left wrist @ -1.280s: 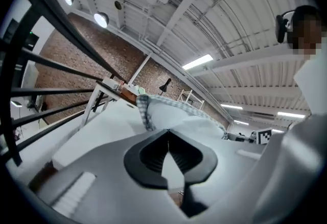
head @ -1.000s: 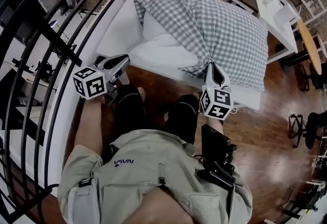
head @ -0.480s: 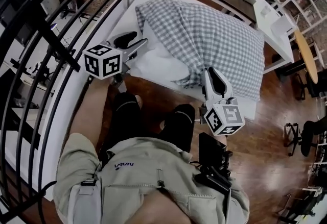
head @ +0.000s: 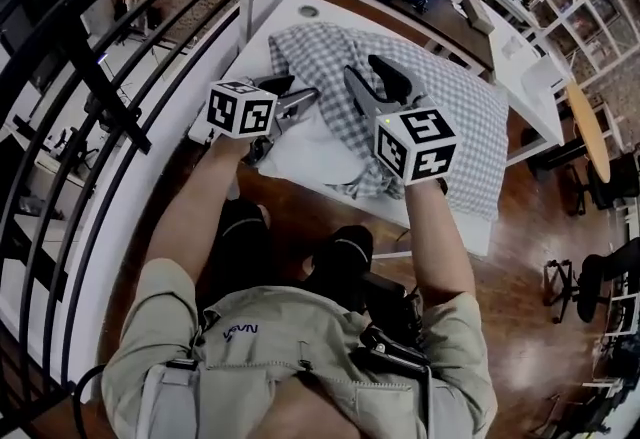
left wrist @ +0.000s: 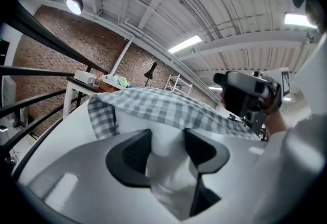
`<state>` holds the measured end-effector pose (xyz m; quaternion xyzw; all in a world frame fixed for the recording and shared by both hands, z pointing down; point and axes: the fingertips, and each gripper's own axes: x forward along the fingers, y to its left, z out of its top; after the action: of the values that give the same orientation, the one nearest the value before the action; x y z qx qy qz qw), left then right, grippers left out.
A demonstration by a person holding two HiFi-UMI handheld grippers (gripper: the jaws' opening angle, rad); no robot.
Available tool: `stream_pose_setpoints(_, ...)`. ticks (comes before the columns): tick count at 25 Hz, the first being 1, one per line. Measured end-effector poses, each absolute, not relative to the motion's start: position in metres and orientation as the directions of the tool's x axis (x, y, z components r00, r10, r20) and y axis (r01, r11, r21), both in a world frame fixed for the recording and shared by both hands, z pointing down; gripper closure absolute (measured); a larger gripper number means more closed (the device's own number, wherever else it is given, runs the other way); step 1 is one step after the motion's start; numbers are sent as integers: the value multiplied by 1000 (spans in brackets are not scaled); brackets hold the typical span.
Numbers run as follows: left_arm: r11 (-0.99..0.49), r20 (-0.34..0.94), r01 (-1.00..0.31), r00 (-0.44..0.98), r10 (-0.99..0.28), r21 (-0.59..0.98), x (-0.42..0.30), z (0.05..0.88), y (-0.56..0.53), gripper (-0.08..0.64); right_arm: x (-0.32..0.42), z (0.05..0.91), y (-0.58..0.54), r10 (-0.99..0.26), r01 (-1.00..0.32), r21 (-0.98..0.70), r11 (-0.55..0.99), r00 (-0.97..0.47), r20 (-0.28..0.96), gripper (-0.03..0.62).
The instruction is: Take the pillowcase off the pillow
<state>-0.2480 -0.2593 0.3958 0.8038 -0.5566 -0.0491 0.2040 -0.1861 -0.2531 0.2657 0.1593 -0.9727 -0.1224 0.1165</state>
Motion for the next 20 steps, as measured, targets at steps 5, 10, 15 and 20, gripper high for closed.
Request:
stream_pose_setpoints(5,-261,140,-938,297,-945,229,-241,393,-247,482,-247,314,-292,-397,-236,397,887,-829,393,393)
stream_pose_setpoints(10,-234,98,-970,240,-966,69,-232,378,-231,526,-252,332,-319,-491,-262,481,837,-747,448,554)
stream_pose_setpoints(15,-271,22,-960,270,-963,-71,-216,359,-202,537,-247,288,-350,-625,-365,583,726,-703,338,586)
stream_pose_setpoints(20,-276,-85,-955,286,-955,-110,-216,343,-170,545,-202,264,-423,-778,-500,632,592,-559,288,586)
